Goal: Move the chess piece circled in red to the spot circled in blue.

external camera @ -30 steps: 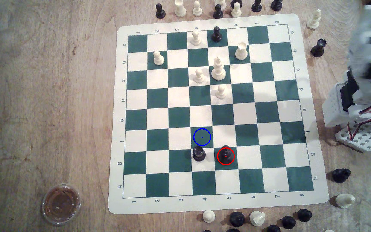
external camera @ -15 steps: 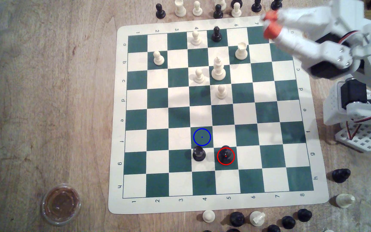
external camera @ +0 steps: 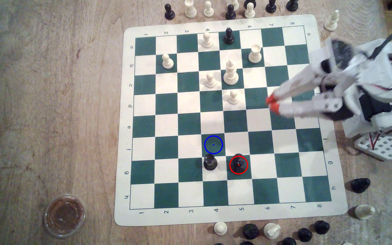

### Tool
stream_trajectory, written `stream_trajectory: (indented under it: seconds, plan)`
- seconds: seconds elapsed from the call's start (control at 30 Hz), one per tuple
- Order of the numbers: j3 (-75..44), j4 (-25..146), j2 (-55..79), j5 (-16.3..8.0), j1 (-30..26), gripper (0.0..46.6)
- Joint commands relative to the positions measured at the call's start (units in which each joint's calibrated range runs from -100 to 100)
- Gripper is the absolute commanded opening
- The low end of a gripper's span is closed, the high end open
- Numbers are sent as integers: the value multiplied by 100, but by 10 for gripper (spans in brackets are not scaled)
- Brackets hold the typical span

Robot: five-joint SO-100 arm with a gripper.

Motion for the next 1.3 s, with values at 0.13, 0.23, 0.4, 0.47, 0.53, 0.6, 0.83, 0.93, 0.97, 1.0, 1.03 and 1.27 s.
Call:
stream_trajectory:
  seconds: [0.13,0.23,0.4,0.47,0.53,0.6,0.83,0.93,0.97,1.0,1.03,1.27]
  plan:
    - [-1934,-16,1963,-630,-419,7]
    - [-2333,82,2684,-835,-669,2]
    - [-2678,172,3712,-923,-935,2]
    - [-2750,172,3907,-952,-967,2]
    - [-2895,172,4077,-962,-982,62]
    - [-3040,172,4178,-1035,-959,123]
    - [-3421,189,5087,-1133,-842,165]
    - [-3475,164,5214,-1197,-834,175]
    - [-3539,164,5316,-1236,-802,173]
    - [-3566,156,5367,-1250,-795,169]
    - [-3566,140,5409,-1250,-779,165]
    - [-3530,-81,5800,-1231,-646,165]
